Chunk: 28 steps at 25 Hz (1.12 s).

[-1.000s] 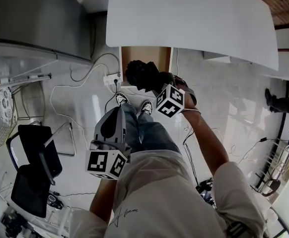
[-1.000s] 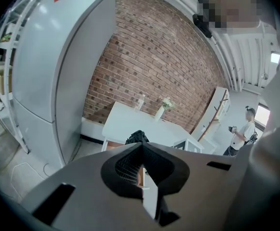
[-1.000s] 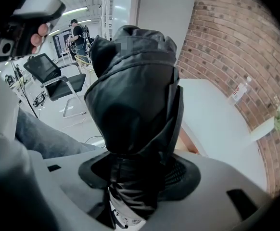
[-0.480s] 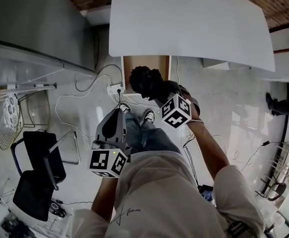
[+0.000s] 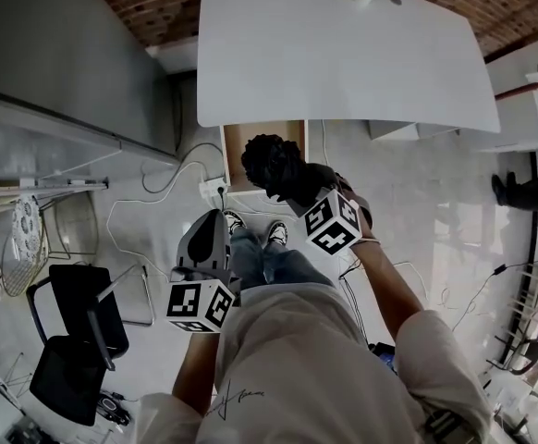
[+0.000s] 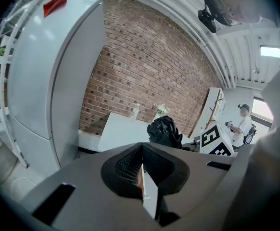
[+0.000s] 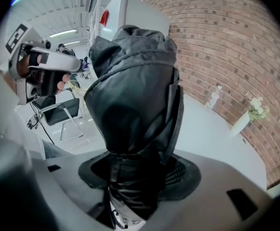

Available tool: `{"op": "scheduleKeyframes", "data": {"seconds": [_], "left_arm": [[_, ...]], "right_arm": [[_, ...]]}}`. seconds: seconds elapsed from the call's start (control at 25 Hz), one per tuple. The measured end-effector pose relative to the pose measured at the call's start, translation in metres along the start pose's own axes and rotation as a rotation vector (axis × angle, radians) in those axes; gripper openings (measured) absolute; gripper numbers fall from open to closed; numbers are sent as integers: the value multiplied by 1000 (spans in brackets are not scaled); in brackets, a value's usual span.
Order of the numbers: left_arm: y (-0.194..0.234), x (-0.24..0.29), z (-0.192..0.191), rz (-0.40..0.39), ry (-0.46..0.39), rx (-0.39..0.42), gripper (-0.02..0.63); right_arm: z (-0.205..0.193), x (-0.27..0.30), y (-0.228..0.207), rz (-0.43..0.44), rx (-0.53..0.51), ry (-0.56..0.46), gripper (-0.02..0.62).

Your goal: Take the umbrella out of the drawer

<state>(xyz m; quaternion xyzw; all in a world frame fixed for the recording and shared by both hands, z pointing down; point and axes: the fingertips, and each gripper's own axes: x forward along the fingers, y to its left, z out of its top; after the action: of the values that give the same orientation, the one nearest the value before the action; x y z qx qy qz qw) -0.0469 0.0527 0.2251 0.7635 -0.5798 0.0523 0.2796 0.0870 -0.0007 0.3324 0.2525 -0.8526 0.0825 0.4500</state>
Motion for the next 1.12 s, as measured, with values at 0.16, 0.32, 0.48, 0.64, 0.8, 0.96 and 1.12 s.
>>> {"op": "scheduleKeyframes", "data": {"seconds": [0.16,0.32,0.48,0.64,0.8,0.96,1.12], "left_arm": [[-7,-2,4,-8,-11,8,17],[-8,-7,5,-12,-16,3,17],[-13,-12,2,-20,-16,-10,17],[-22,-16,5,-29,-26,4,17],[-25,-19,12,-31,-50,21,17],[-26,-21,20,-28,-75,38,17],[-32,-24,28,-40,-95,61,17]], "right_arm": [[1,-17,-4,-21,25,-24,253],[7,-34,-6,-42,44,-56,253],[12,-54,-9,-68,39,-92,253],[17,-71,-12,-84,51,-127,253],[22,-87,-13,-106,79,-174,253],[23,-100,-16,-122,109,-224,253],[27,-119,-15,-141,131,-296,253]]}}
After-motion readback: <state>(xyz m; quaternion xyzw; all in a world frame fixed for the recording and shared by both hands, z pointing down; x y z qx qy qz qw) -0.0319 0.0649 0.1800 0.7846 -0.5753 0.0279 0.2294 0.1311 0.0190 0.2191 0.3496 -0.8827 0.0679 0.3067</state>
